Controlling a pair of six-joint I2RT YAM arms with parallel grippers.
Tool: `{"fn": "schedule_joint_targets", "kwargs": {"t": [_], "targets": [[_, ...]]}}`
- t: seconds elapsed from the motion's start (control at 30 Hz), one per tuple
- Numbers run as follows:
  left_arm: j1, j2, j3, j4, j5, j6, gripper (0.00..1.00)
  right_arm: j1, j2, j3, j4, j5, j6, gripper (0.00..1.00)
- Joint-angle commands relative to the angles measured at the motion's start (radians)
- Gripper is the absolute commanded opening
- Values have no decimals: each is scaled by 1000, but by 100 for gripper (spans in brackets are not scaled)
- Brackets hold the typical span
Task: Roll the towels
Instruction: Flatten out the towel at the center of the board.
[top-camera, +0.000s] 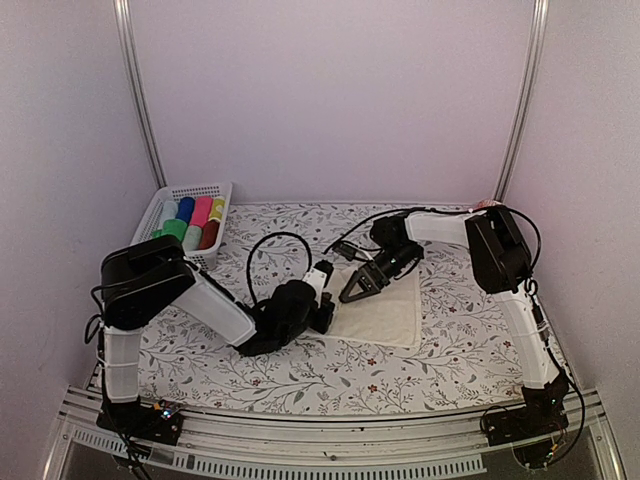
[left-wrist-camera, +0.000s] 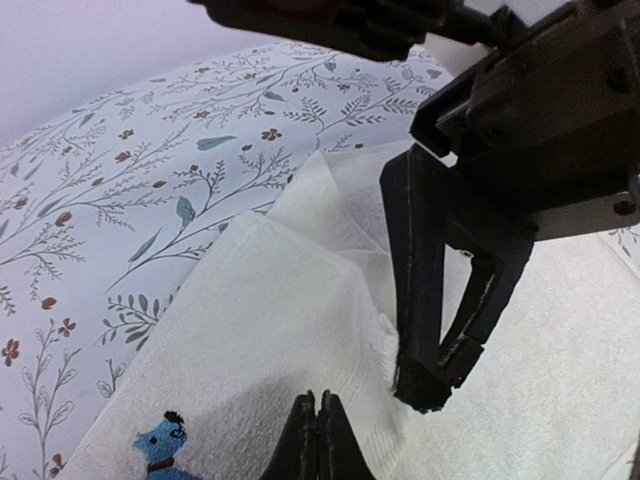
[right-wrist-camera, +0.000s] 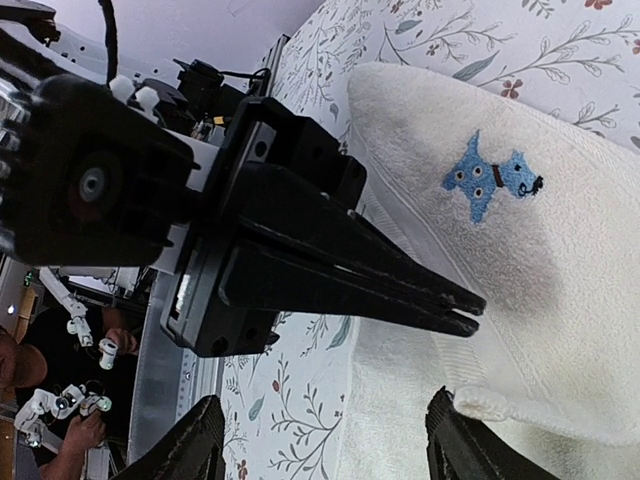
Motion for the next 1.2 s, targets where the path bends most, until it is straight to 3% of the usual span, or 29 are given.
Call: {"fn": "schedule_joint_targets", "kwargs": {"t": [0.0,0.2,0.3,0.47,1.17], "targets": [[10,-82,-40,51,40,-21,0,4,0,-9,35,60,15,69],[14,-107,-71,74,94,-9,20,4,-15,-24,65,178,25,69],[14,-104,-70,85,154,-5,37,4,-31,-45,91,231,24,69],[11,-77,-78,114,214,-4,55,-2,-35,-49,108,218,29,70],[0,-10,-37,89,263,66,78,-34,-53,-51,108,-37,7,71]]}}
